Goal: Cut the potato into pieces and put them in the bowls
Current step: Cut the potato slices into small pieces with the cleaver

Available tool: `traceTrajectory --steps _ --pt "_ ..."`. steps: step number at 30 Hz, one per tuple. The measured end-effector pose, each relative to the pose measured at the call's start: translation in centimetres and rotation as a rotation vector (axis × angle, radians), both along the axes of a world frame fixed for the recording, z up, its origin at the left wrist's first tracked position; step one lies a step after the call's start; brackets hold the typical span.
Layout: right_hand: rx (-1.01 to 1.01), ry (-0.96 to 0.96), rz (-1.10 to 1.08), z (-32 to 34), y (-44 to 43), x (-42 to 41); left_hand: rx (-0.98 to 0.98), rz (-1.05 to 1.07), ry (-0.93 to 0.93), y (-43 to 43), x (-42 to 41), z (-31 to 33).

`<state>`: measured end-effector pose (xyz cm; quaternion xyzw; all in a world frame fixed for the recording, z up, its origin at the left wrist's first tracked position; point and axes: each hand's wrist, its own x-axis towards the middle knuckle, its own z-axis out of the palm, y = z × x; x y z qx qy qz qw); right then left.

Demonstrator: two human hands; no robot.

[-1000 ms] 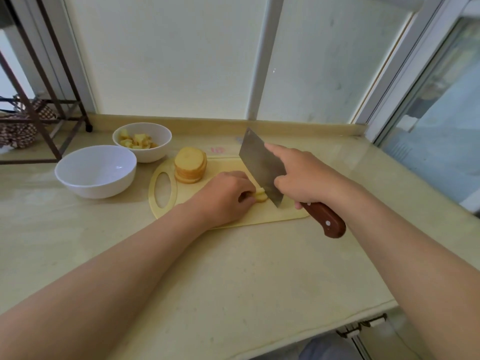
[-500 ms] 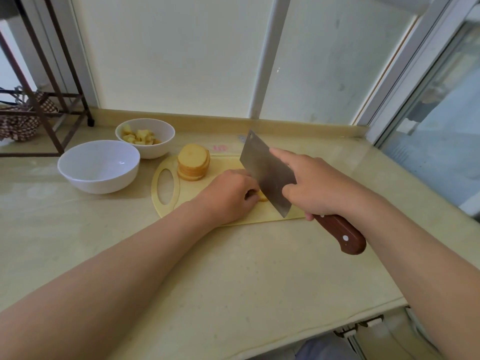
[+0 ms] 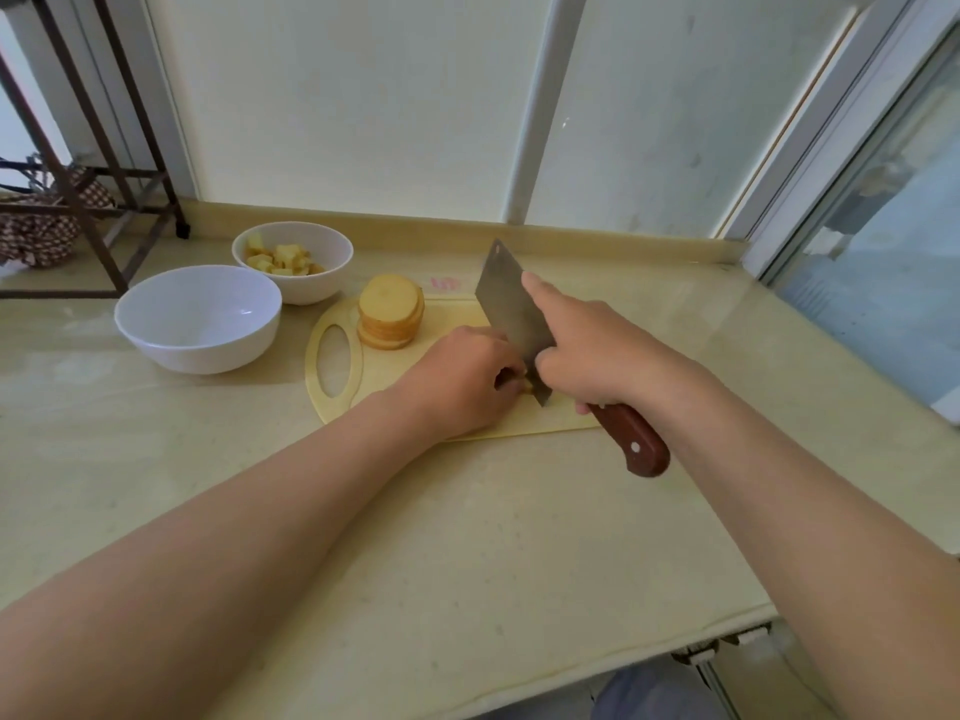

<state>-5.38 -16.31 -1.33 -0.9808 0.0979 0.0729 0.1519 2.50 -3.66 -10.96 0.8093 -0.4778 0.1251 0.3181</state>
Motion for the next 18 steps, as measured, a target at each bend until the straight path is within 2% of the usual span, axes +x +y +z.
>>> traceTrajectory --steps 7,10,18 --pt "0.115 -0.060 -0.042 0.2 -1.6 0.1 -0.070 -0.001 0.038 1.1 -0.1 0.7" --pt "0.106 -0.085 -0.060 0.6 -2.0 -0.9 -0.020 -0.007 0.013 1.1 0.2 0.6" --pt "0.104 -0.089 -0.007 0.6 -1.5 -2.1 -0.034 -0.020 -0.005 1.4 0.3 0.5"
